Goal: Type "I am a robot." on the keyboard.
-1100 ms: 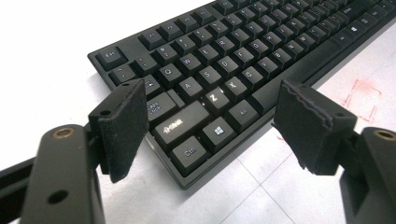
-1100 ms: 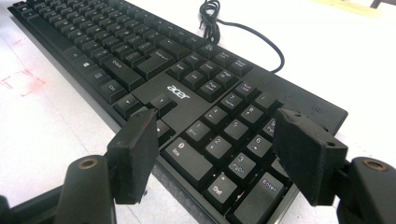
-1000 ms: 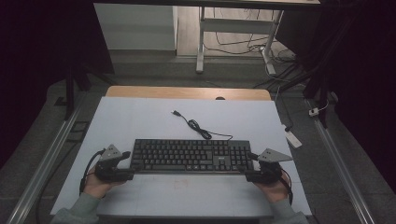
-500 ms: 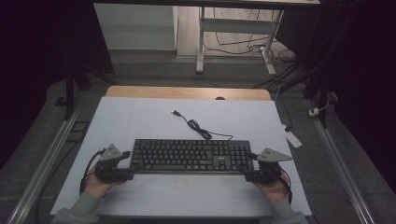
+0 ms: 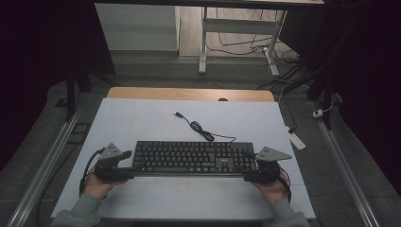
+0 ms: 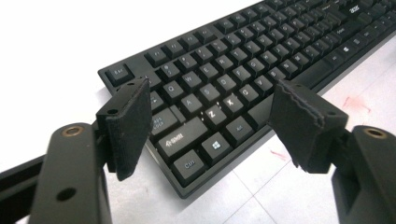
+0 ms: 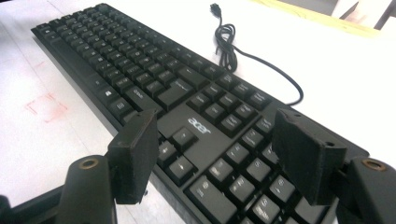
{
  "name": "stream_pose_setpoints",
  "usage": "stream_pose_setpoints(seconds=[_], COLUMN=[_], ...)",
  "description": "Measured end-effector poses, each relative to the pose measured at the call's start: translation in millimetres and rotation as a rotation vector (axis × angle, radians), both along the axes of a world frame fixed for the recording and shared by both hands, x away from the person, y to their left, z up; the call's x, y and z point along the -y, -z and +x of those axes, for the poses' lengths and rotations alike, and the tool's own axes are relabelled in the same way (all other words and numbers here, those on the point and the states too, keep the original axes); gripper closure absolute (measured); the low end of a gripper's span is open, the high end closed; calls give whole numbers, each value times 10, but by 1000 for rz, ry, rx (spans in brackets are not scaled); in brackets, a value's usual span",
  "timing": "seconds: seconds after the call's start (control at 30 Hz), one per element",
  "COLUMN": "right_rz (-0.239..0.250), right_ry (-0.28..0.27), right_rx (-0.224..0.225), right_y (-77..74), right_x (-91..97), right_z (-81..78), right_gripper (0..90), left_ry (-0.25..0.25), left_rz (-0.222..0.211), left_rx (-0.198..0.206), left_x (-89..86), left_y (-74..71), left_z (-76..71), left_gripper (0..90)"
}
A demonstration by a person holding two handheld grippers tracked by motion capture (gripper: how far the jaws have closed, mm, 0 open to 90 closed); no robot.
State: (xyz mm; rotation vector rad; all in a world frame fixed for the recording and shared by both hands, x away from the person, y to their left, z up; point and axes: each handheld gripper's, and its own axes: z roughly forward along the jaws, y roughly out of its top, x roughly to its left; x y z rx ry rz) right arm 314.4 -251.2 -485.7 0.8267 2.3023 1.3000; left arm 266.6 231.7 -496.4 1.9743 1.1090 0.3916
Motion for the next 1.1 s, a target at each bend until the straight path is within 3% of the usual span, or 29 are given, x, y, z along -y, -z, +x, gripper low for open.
stream_pose_setpoints(seconds=[0.3,0.57,0.93,1.1], right_rz=[6,7,-2,-5], right_ry=[-35,-70,-144,-164], right_rx=[-2,-25,-41,-49], right_y=[-89,-130,-136,-112], right_x=[-200,-443,-868,-1009], right_z=[84,161,266,307], right_gripper=[405,638,880,895], left_ry=[16,12,31,28], left_rz=[1,-7,-9,4], left_rx=[-1,-11,-16,-17], left_x=[96,55,45,48], left_y=[-100,-69,-33,-11], left_z=[126,141,135,139], left_gripper=[367,444,650,753])
